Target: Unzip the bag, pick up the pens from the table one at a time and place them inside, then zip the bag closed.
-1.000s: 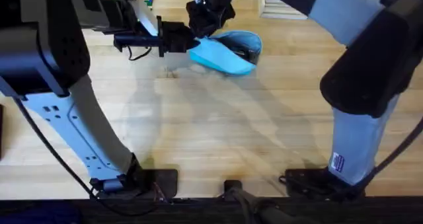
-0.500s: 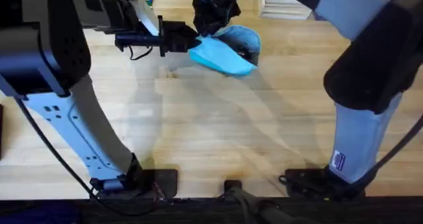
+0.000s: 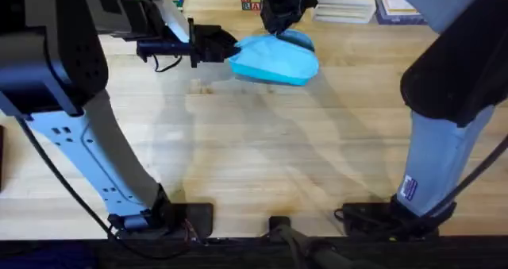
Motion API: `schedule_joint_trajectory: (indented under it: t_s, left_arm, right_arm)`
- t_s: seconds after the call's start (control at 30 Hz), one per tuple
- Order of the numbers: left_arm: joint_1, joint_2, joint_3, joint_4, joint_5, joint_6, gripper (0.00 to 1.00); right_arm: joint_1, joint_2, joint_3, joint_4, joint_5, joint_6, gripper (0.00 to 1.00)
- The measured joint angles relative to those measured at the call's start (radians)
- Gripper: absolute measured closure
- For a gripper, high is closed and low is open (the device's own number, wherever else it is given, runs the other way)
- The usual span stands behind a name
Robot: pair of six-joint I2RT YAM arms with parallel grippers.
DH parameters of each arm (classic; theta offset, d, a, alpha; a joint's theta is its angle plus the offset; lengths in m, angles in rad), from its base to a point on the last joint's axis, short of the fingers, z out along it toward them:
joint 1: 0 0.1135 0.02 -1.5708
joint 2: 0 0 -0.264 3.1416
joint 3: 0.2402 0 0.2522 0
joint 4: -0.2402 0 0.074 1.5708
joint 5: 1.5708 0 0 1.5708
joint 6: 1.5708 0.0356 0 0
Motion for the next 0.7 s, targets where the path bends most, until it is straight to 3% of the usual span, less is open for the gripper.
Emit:
schedule_joint_trajectory:
  t_s: [0.7]
  left_arm:
    - [0.006, 0.0, 0.0, -0.008, -0.013, 0.0, 0.959]
  right_arm:
    - [-0.079, 0.0, 0.013, -0.185, 0.071, 0.0, 0.97]
